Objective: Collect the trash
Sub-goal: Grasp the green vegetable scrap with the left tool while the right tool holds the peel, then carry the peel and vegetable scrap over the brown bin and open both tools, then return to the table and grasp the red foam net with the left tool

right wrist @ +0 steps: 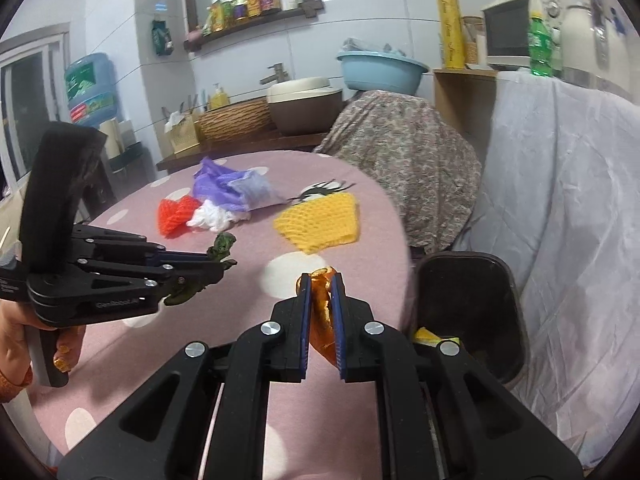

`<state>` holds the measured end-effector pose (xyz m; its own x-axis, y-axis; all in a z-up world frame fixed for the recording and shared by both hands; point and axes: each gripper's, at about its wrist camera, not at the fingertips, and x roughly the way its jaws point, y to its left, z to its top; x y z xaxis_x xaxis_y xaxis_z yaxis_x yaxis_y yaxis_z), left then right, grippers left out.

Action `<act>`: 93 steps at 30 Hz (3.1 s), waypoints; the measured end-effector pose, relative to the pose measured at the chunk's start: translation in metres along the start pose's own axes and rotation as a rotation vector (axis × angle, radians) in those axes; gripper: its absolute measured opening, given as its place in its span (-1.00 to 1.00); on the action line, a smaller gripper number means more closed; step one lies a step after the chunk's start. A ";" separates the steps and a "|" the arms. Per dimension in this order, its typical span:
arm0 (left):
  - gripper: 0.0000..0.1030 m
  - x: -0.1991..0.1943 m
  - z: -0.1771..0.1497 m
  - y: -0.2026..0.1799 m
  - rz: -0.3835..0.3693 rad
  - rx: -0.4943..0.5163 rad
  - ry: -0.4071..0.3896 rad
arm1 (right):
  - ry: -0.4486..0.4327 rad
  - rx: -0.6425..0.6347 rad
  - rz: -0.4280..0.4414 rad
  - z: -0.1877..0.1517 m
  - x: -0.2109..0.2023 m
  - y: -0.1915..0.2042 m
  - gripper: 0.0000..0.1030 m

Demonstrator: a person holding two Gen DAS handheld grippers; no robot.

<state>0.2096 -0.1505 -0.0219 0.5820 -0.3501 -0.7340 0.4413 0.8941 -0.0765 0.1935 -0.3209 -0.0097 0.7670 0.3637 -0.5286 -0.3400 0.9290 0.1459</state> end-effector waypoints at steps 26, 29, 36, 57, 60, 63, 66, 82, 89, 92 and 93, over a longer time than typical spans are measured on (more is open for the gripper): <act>-0.76 0.117 0.101 -0.100 -0.112 0.080 0.115 | 0.144 0.254 -0.267 -0.052 0.096 -0.162 0.27; -0.76 0.130 0.107 -0.106 -0.114 0.084 0.136 | 0.141 0.279 -0.280 -0.063 0.083 -0.169 0.38; -0.76 0.172 0.120 -0.128 -0.140 0.073 0.209 | 0.116 0.336 -0.282 -0.090 0.045 -0.179 0.38; 0.13 0.224 0.122 -0.156 -0.112 0.088 0.245 | 0.104 0.334 -0.336 -0.116 0.018 -0.170 0.62; 0.17 0.213 0.120 -0.156 -0.099 0.112 0.207 | 0.106 0.339 -0.342 -0.118 0.017 -0.169 0.64; 0.23 0.198 0.115 -0.156 -0.093 0.138 0.165 | 0.107 0.341 -0.344 -0.121 0.016 -0.167 0.67; 0.29 0.182 0.110 -0.155 -0.119 0.136 0.132 | 0.108 0.342 -0.340 -0.122 0.014 -0.164 0.70; 0.52 0.084 0.080 -0.108 -0.132 0.126 -0.029 | 0.091 0.282 -0.283 -0.110 0.000 -0.123 0.78; 0.55 0.032 0.050 -0.049 -0.060 0.068 -0.100 | 0.058 0.183 -0.217 -0.082 -0.002 -0.076 0.80; 0.55 0.011 0.035 -0.017 0.018 0.047 -0.127 | 0.046 0.141 -0.188 -0.071 -0.002 -0.055 0.85; 0.55 0.004 0.029 -0.006 0.047 0.038 -0.130 | 0.042 0.129 -0.180 -0.068 -0.002 -0.049 0.85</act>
<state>0.2292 -0.1652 -0.0052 0.6853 -0.3430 -0.6424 0.4352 0.9002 -0.0165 0.1714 -0.3721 -0.0728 0.7847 0.1902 -0.5900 -0.1249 0.9808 0.1500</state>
